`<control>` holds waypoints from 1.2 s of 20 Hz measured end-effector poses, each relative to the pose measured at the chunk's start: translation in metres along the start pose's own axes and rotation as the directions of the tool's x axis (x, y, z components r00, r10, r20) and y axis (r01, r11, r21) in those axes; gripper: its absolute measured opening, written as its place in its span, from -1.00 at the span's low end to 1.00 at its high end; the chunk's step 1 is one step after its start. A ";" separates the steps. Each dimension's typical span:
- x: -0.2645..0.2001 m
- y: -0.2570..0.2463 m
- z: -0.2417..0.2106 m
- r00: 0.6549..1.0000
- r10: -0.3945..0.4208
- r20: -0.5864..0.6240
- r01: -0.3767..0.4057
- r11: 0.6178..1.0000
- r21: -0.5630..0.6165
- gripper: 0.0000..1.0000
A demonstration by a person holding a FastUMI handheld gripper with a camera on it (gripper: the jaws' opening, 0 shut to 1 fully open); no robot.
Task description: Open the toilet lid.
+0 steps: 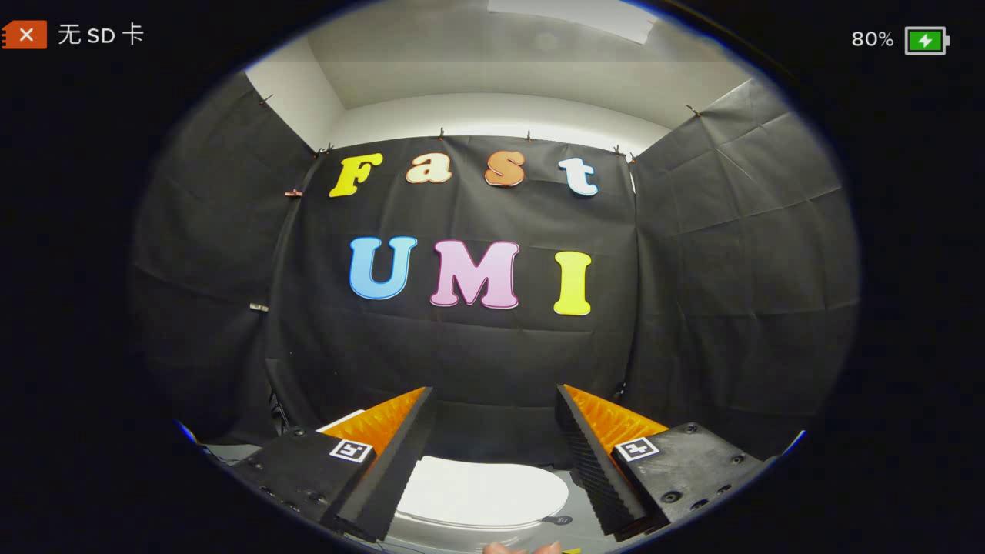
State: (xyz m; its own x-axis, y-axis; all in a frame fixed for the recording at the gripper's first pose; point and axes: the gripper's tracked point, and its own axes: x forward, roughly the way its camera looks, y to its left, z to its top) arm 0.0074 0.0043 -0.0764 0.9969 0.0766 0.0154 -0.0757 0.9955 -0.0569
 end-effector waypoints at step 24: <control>0.058 -0.098 -0.272 0.875 0.236 -0.422 0.015 0.858 0.513 0.98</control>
State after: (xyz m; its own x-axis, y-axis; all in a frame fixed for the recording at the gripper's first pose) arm 0.0774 -0.1039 -0.3413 0.8630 0.2790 -0.4213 -0.0598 0.8843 0.4631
